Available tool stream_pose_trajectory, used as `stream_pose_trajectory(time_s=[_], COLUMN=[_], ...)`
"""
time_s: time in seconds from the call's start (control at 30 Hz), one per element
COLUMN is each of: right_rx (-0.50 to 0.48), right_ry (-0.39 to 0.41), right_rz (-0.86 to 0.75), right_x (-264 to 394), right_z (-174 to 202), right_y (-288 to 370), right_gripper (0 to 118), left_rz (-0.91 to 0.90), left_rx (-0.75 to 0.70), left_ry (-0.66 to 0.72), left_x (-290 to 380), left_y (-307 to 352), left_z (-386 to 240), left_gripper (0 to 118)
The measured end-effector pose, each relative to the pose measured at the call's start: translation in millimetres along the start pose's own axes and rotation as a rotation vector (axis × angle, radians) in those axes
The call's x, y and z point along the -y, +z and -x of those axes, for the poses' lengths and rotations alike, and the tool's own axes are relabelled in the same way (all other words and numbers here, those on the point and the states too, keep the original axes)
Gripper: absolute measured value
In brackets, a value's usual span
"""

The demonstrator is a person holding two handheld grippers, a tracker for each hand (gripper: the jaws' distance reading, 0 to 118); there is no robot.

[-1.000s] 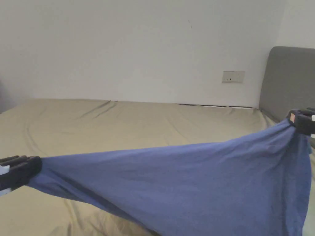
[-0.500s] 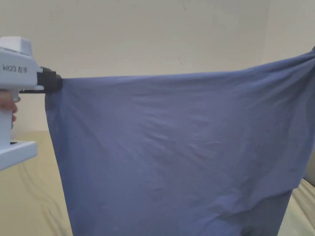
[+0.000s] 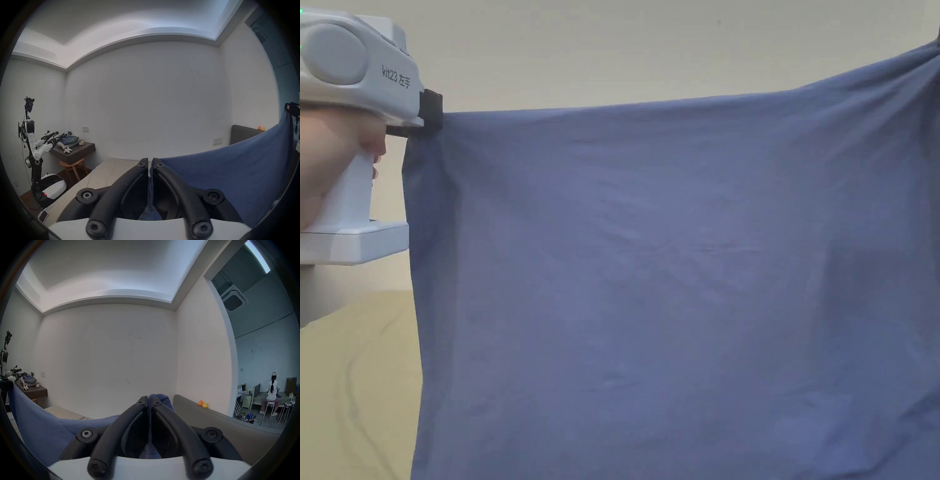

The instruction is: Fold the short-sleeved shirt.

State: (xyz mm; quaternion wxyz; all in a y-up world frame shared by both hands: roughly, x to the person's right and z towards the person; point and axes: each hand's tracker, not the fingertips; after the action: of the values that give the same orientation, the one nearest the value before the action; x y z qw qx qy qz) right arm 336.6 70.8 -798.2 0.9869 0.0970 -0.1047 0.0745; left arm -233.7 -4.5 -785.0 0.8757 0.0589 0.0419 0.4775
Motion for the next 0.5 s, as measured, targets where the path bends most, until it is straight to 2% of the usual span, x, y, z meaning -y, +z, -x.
stream_pose_trajectory(time_s=[0.23,0.33,0.4,0.43,0.47,0.5], right_rx=[0.003,0.010,0.009,0.008,0.006,0.007], right_ry=[-0.016,0.025,0.026,0.022,0.019,0.013], right_rz=[-0.033,-0.036,-0.034,-0.032,-0.032,-0.023], right_x=[40,58,73,63,75,86], right_z=[29,43,50,45,101,105], right_y=[-83,-111,-128,-116,-72,-78], right_gripper=[2,2,2,2,2,2], left_rz=[-0.028,-0.054,-0.046,-0.047,-0.037,-0.031], left_rx=[-0.074,-0.093,-0.104,-0.107,-0.109,-0.109], left_ry=[0.025,0.019,0.006,0.004,0.001,0.000], left_x=[9,17,26,31,35,40], left_y=[-72,-90,-103,-108,-112,-116], left_z=[19,33,44,51,57,67], left_gripper=[1,1,1,1,1,1])
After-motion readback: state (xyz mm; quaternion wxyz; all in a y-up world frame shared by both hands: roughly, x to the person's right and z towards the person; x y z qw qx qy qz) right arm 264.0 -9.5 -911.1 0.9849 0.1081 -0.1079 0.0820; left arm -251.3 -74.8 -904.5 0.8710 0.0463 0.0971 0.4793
